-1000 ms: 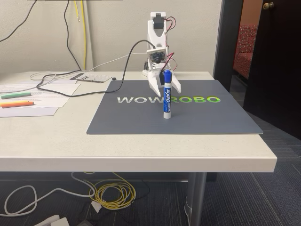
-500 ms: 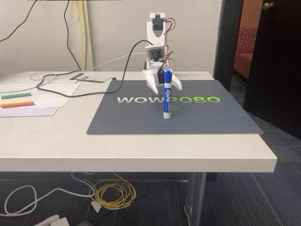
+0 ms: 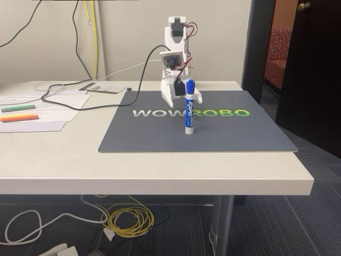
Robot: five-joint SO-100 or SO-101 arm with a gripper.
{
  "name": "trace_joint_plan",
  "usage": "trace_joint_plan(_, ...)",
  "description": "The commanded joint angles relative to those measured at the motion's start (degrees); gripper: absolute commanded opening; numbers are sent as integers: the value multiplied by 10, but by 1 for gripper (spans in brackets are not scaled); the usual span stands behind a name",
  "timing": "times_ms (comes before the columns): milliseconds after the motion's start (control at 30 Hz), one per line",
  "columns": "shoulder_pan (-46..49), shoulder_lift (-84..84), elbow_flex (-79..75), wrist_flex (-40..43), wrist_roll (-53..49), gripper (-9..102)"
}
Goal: Pick up the blue marker.
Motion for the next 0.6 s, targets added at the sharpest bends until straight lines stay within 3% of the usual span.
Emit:
trace_joint_plan(0,-2,-4,-51,16,4,34)
trace_joint_plan(567,-15,-69,-117,46,24,34)
